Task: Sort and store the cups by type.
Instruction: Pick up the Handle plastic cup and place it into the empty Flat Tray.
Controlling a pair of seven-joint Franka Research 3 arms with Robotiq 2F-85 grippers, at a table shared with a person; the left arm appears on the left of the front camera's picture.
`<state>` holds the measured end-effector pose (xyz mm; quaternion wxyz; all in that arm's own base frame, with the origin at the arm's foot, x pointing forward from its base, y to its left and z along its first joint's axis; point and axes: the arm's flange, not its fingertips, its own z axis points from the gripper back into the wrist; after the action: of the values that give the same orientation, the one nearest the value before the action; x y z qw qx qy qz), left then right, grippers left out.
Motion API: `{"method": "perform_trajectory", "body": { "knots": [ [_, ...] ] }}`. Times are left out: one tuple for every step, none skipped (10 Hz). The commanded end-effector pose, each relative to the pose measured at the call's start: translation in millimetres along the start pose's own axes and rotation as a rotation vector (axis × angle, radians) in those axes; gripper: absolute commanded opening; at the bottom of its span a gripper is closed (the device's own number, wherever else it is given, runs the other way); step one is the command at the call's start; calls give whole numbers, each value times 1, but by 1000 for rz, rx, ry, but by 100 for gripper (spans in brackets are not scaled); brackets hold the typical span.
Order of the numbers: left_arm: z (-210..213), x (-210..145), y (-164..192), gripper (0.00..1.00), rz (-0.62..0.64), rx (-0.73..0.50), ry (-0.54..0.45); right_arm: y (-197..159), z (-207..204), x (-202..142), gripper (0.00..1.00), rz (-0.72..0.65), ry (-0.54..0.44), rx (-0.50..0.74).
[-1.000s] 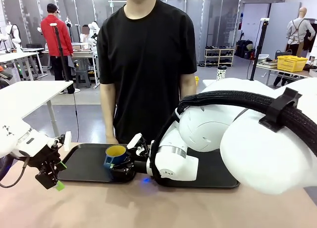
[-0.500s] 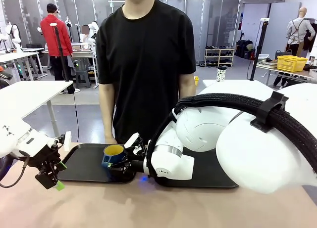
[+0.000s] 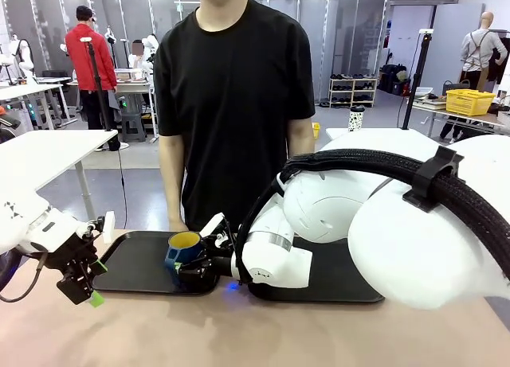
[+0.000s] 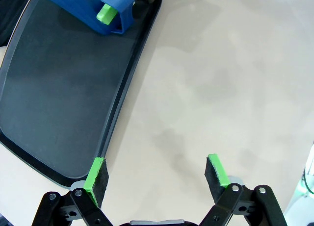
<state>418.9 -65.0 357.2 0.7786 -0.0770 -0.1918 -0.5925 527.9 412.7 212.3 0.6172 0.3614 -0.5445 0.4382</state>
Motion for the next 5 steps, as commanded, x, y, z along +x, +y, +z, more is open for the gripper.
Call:
{"method": "perform_trajectory", "body": {
  "knots": [
    [-1,-3,-4,100,-1,16,12,46,-1,-24,100,16,-6,-50],
    [-1,-3,-4,100,-1,16,12,45,0,-25,100,11,2,-56],
    [-1,-3,-4,100,-1,16,12,44,-1,-25,100,-7,59,-88],
    [-1,-3,-4,100,-1,16,12,0,1,-2,100,-10,7,-6],
    [-1,-3,-4,100,-1,16,12,0,1,-2,100,-10,7,-6]
  ]
}}
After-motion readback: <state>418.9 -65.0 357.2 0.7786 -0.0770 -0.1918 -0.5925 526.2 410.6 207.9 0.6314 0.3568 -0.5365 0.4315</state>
